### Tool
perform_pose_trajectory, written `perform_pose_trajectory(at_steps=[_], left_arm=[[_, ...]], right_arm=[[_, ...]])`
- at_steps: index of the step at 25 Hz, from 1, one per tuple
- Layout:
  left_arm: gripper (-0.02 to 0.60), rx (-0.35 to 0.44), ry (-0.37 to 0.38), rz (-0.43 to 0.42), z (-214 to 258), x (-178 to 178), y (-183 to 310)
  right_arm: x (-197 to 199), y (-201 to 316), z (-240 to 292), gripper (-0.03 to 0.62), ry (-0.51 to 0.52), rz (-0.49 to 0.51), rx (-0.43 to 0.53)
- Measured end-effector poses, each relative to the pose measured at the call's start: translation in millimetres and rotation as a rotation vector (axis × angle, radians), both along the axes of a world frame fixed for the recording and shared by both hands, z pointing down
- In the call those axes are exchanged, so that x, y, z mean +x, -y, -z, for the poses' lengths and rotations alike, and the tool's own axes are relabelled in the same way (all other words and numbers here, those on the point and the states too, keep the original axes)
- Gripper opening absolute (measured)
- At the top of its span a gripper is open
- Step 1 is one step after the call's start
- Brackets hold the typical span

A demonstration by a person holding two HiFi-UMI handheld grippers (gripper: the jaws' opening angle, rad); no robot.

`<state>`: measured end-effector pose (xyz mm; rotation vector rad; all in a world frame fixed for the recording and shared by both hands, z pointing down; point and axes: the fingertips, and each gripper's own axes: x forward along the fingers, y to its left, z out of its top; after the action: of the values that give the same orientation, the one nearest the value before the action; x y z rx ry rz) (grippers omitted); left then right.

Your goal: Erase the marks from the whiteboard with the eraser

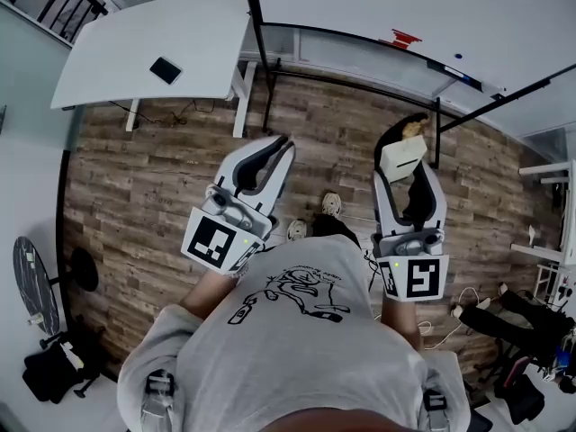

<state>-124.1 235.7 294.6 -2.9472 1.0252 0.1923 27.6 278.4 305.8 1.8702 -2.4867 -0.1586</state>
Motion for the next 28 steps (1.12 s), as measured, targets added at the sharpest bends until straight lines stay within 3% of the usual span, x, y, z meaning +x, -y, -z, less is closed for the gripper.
perform_pose_trajectory(at_steps=[16,28], left_arm=[[0.046,0.006,0.012,-0.008,-1.3,32.0,85.6],[0.041,0.010,0.001,0.007,13.4,114.5,196.5]], right_arm=[[30.7,91.7,-8.0,0.258,0.000,0.004,0.010],[114.4,210.1,-4.5,0.258,-0.019,0.013,0.001]])
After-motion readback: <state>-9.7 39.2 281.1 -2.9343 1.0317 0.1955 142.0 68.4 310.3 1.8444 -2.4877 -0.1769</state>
